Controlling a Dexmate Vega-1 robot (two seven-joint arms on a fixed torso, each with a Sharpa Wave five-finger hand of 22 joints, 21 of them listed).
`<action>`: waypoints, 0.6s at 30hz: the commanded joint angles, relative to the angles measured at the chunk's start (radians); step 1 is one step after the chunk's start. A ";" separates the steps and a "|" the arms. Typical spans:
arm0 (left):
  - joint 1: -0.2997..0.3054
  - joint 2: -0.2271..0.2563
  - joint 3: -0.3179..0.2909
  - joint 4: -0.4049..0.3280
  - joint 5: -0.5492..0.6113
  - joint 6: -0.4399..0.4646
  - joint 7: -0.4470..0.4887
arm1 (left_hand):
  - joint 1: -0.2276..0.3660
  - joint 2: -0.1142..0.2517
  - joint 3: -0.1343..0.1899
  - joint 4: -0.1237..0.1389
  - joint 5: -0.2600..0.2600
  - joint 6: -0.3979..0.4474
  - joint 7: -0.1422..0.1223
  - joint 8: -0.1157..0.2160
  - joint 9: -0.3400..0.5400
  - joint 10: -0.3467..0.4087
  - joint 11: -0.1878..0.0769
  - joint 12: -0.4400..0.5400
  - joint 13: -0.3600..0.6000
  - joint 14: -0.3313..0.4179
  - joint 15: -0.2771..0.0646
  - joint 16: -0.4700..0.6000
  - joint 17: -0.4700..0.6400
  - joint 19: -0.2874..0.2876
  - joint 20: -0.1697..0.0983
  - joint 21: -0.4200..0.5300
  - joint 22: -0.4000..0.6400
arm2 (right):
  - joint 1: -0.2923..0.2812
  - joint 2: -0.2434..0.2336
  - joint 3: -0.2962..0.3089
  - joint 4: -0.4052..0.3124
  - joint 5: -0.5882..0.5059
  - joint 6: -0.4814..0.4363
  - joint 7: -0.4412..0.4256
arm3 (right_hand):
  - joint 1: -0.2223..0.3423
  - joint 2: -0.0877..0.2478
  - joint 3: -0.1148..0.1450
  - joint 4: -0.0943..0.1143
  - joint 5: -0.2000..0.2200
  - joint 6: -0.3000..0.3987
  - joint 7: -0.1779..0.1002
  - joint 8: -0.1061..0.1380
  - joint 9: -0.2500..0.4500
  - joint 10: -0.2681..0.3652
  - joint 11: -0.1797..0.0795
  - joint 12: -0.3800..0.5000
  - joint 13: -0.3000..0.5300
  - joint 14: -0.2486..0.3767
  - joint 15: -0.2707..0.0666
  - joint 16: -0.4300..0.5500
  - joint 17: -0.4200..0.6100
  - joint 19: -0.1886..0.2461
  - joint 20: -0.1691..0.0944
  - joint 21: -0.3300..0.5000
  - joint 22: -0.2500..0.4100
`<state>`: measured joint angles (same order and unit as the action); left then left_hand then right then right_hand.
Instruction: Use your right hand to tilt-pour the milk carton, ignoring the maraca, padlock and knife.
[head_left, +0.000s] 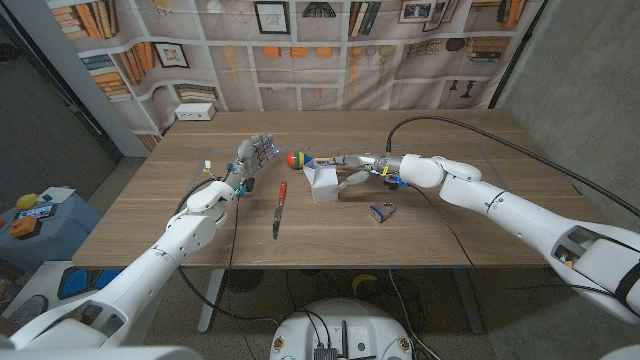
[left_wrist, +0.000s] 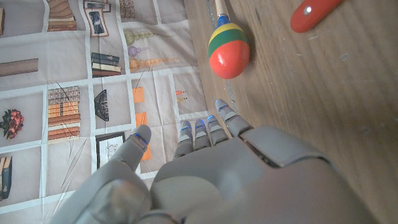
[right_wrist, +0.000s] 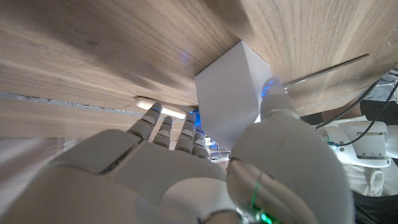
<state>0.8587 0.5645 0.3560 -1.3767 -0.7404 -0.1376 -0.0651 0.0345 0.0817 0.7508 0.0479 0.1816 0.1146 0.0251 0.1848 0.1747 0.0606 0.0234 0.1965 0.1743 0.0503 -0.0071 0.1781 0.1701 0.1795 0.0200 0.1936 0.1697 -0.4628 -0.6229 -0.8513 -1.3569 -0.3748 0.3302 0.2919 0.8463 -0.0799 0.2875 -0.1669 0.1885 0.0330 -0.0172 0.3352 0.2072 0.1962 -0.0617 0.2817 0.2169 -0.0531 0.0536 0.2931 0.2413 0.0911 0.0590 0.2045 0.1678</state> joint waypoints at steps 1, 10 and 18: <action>-0.006 -0.002 0.007 0.004 0.003 0.006 -0.004 | -0.010 0.074 0.005 0.006 0.001 0.012 0.001 0.005 0.002 0.009 -0.003 0.005 0.005 0.010 0.000 0.004 0.001 0.006 0.002 0.007 0.005 | 0.002 0.014 0.001 0.030 0.023 0.011 -0.013 | 0.008 0.012 0.008 0.002 -0.005 0.032 -0.002 0.015 0.006 0.036 -0.013 0.009 0.001 0.028 -0.008 0.013 -0.001 0.022 -0.003 0.002 0.001; -0.010 0.000 0.012 0.005 0.005 0.014 -0.009 | -0.011 0.074 0.006 0.007 0.001 0.016 0.001 0.005 0.003 0.012 -0.001 0.005 0.006 0.011 0.003 0.003 0.001 0.006 0.003 0.007 0.005 | -0.002 0.027 0.008 0.061 0.073 0.016 -0.010 | 0.017 0.009 0.012 0.001 -0.005 0.074 -0.026 0.034 0.009 0.075 -0.021 0.012 0.003 0.064 -0.024 0.026 -0.002 0.040 -0.009 0.001 0.001; -0.014 0.000 0.014 0.007 0.006 0.018 -0.013 | -0.011 0.073 0.007 0.008 0.001 0.018 0.001 0.005 0.003 0.014 0.001 0.005 0.006 0.012 0.003 0.003 0.001 0.007 0.005 0.006 0.005 | -0.015 0.035 0.018 0.082 0.093 0.036 -0.052 | 0.053 0.008 0.023 -0.002 0.000 0.141 -0.052 0.075 0.021 0.147 -0.035 0.025 0.014 0.114 -0.057 0.046 -0.002 0.073 -0.020 -0.001 0.000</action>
<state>0.8498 0.5633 0.3659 -1.3717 -0.7366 -0.1260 -0.0736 0.0345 0.0817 0.7550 0.0521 0.1816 0.1236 0.0268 0.1848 0.1746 0.0715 0.0235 0.1965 0.1758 0.0539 -0.0034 0.1781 0.1675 0.1827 0.0232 0.1936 0.1697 -0.4630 -0.5998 -0.8454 -1.3044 -0.3147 0.3474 0.2772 0.8782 -0.0695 0.3013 -0.1695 0.1847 0.1527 -0.0654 0.3975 0.2212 0.3197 -0.0919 0.2971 0.2254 0.0388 0.0047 0.3292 0.2369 0.1504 0.0429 0.2045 0.1678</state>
